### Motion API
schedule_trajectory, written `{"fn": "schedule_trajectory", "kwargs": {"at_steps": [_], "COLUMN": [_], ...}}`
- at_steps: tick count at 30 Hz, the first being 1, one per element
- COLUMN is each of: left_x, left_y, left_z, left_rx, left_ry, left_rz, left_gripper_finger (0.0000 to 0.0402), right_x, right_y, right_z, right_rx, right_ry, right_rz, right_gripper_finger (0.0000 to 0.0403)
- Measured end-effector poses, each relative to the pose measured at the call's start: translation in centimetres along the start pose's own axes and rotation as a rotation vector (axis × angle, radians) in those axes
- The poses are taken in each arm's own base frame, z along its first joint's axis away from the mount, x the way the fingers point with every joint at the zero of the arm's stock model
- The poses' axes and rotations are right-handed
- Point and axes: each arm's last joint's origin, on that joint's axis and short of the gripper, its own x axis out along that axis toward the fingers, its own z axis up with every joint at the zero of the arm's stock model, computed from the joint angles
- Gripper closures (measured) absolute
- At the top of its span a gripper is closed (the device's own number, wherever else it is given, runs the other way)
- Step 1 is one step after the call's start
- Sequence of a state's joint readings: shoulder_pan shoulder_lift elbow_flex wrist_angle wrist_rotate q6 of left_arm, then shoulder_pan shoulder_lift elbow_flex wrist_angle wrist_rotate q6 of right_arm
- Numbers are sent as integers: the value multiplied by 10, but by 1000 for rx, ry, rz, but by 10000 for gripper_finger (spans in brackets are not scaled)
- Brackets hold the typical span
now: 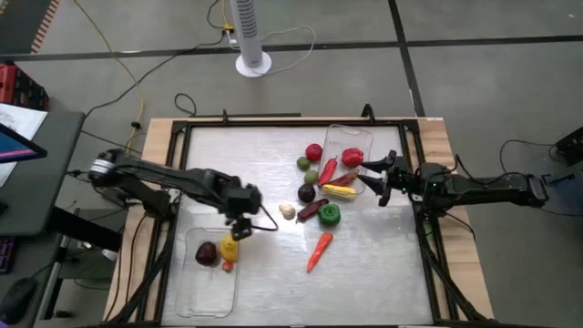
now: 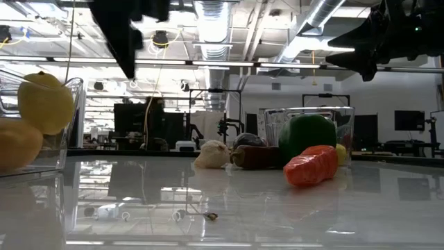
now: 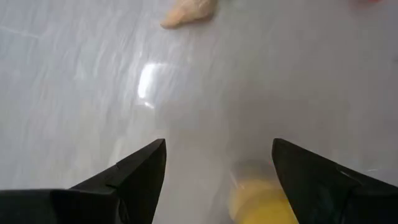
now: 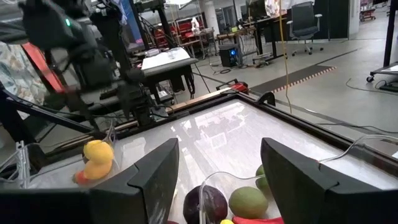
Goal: Sort produce into baskets
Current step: Put the white garlic into the top transparent bin
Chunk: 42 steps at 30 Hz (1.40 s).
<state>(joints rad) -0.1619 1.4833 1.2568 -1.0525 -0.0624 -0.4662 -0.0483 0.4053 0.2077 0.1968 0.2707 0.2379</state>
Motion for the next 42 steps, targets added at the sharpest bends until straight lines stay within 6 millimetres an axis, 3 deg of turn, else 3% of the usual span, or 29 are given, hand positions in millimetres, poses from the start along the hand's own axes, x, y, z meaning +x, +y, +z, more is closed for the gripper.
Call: {"fn": "schedule_trajectory", "kwargs": {"at_steps": [7, 12, 20, 26, 37, 42], "left_x": [66, 94, 103, 109, 140, 151], "left_y": [-5, -8, -19, -15, -8, -5], "left_z": [35, 49, 62, 71, 70, 71], "left_rx": [110, 218, 367, 387, 421, 416], "left_ry": [-27, -84, -208, -285, -189, -171], "left_rz": [54, 175, 158, 126, 114, 121], "left_gripper_finger": [125, 125, 126, 125, 126, 145], "right_x": [0, 0, 0, 0, 0, 1], "right_y": [0, 0, -1, -1, -1, 0], "right_z": [0, 0, -1, -1, -1, -2], "right_rx": [-4, -4, -5, -2, -3, -8], "right_ry": [2, 3, 9, 8, 10, 22], "right_rz": [-1, -1, -6, -7, -5, -5], "right_gripper_finger": [147, 147, 147, 147, 147, 147]}}
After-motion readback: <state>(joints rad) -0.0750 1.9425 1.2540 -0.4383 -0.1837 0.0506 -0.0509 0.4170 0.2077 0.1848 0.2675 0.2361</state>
